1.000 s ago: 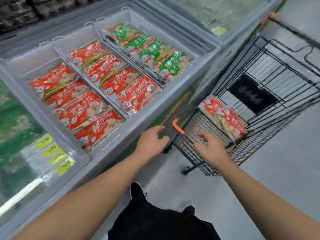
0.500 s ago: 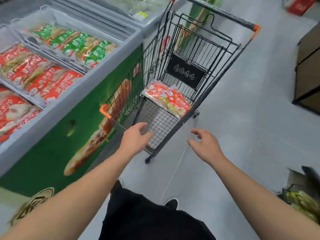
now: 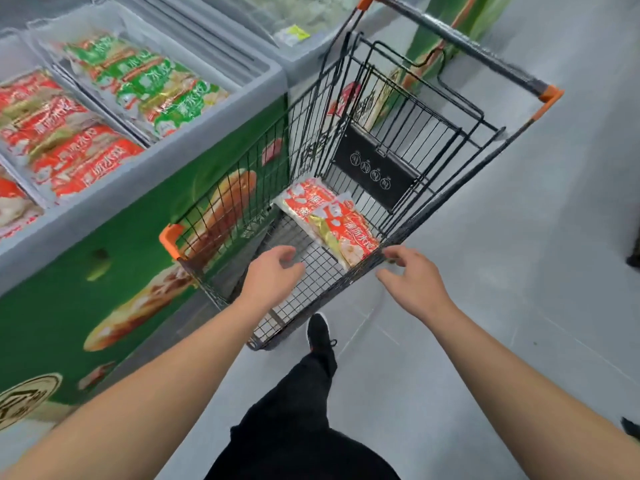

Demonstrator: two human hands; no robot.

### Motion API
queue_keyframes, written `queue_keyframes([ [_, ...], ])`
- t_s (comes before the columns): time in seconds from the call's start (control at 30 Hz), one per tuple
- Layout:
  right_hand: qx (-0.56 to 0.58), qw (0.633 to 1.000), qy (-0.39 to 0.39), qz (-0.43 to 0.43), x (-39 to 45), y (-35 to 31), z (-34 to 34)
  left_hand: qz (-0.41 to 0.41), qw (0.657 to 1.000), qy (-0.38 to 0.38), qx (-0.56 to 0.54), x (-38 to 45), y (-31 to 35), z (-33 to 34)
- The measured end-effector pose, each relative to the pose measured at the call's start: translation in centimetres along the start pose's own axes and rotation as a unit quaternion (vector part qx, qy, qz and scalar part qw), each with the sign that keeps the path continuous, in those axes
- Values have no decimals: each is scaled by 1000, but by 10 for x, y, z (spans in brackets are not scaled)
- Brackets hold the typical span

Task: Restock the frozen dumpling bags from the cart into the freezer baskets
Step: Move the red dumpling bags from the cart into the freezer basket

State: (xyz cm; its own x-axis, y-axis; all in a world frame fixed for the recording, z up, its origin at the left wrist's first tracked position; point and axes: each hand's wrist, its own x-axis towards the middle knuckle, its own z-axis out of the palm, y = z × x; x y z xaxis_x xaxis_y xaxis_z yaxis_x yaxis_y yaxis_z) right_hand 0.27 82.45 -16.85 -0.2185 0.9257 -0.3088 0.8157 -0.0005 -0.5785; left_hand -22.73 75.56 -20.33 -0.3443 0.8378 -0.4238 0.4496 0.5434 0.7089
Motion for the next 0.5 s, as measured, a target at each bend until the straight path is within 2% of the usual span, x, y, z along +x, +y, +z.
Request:
queue_keyframes([
  [0.33, -83, 990, -112, -24, 178, -7, -28, -98, 995, -4, -21, 123, 51, 18],
  [0.5, -106, 980, -163, -37, 230, -8, -23, -118, 993, -6, -21, 158, 69, 27],
])
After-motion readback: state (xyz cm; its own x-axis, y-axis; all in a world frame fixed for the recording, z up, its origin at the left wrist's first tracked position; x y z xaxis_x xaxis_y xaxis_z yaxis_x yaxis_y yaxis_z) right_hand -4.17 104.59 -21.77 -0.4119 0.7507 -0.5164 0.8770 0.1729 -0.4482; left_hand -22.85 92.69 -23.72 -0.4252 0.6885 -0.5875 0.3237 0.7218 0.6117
